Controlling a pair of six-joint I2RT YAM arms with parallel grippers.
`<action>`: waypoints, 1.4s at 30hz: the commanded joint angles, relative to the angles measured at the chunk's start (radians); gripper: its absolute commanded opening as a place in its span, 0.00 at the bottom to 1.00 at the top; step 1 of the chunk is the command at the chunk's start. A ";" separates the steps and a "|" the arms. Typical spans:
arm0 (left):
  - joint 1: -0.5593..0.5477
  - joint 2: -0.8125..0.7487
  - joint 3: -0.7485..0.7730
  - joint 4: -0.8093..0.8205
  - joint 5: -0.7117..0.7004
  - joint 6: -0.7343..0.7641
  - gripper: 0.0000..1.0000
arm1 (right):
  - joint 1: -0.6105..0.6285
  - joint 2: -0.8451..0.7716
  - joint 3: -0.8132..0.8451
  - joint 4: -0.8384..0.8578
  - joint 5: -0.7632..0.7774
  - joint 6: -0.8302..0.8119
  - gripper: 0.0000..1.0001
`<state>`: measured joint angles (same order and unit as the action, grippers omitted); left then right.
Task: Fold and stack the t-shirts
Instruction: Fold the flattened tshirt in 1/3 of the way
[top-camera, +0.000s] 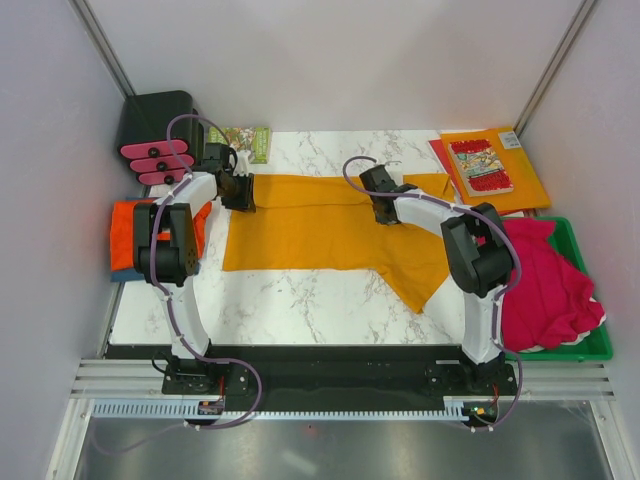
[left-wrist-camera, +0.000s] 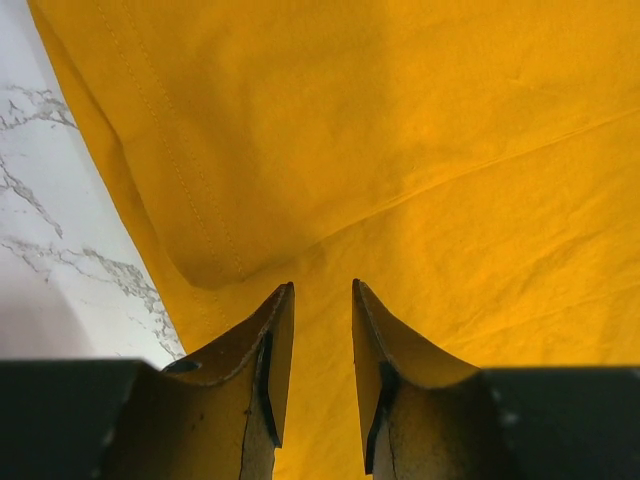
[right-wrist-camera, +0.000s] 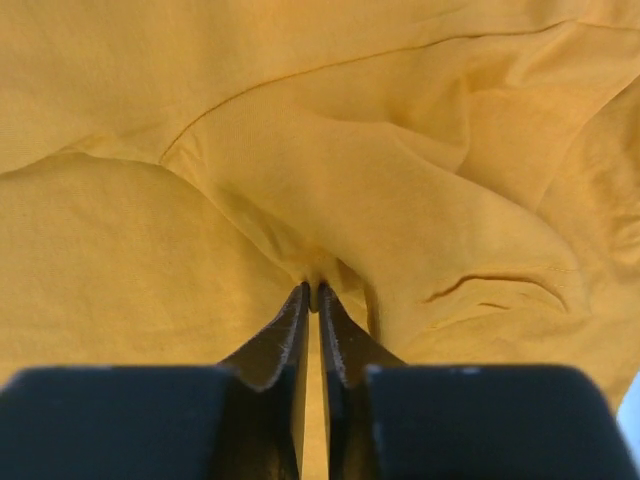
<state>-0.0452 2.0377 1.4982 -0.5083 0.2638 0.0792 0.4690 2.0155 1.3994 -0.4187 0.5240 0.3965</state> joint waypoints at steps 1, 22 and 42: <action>0.001 0.004 -0.001 0.031 -0.003 -0.004 0.37 | 0.002 0.026 0.023 0.021 -0.010 0.016 0.12; -0.007 0.013 -0.012 0.034 0.002 -0.010 0.37 | 0.034 -0.136 -0.085 0.095 -0.073 0.033 0.00; -0.016 0.026 -0.016 0.034 -0.001 -0.007 0.37 | 0.118 -0.152 -0.122 0.095 -0.151 0.048 0.11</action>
<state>-0.0525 2.0525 1.4891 -0.4984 0.2638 0.0792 0.5762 1.9114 1.2972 -0.3428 0.3916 0.4244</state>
